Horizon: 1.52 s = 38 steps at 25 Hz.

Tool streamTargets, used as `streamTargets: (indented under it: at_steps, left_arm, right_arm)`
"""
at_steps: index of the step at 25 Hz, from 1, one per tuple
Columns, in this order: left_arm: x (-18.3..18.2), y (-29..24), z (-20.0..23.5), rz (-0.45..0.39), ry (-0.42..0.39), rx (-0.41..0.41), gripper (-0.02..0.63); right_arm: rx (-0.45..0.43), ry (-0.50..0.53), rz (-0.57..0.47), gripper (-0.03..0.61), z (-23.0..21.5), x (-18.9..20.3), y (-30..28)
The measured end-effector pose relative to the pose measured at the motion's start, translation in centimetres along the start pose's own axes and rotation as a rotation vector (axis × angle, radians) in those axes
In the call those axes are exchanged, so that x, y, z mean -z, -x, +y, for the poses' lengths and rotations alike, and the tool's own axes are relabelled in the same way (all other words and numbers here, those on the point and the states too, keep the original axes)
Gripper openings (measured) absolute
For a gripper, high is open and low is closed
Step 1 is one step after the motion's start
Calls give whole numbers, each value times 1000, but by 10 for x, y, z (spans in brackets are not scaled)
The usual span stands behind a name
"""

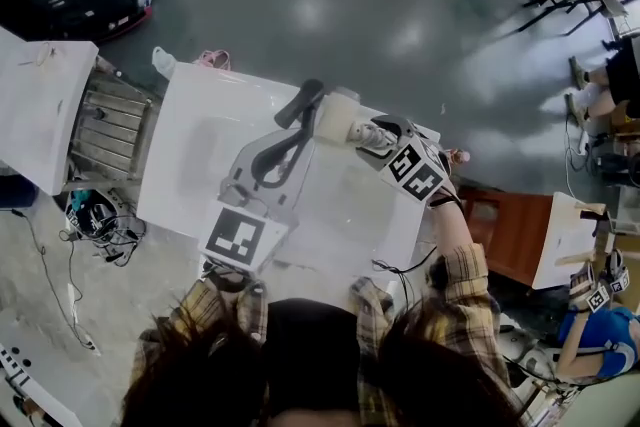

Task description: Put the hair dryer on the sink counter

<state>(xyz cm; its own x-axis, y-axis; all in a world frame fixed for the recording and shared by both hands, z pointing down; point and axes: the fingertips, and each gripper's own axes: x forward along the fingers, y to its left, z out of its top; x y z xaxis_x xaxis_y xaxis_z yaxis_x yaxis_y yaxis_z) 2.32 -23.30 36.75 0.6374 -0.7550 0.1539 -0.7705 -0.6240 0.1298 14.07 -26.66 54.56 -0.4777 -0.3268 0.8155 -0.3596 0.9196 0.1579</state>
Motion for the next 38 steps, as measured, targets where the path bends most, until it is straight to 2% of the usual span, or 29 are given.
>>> streamTargets:
  at_steps: [6,12,19,22,26,35,38]
  left_arm:
    - [-20,4,-9,-34,-10,8,33]
    - [-36,6,-8,-66,-25,10,34]
    - [-63,10,-14,-127,-23,39,34]
    - [-77,13,-16,-160,-28,46,32]
    - [-97,18,-18,-205,-38,54,34]
    - [-114,23,-39,-235,-56,117,34]
    - [-114,24,-45,-228,-60,138,34]
  right_arm:
    - [34,-129,-189,262,1,-50,35]
    - [88,-106,-350,262,11,-112,71]
    - [113,-240,-637,259,37,-171,123]
    - [154,-256,-717,234,43,-188,144]
    - [219,-342,-833,207,42,-203,169]
    - [312,-406,-916,115,28,-205,208]
    - [328,-395,-901,78,27,-205,211]
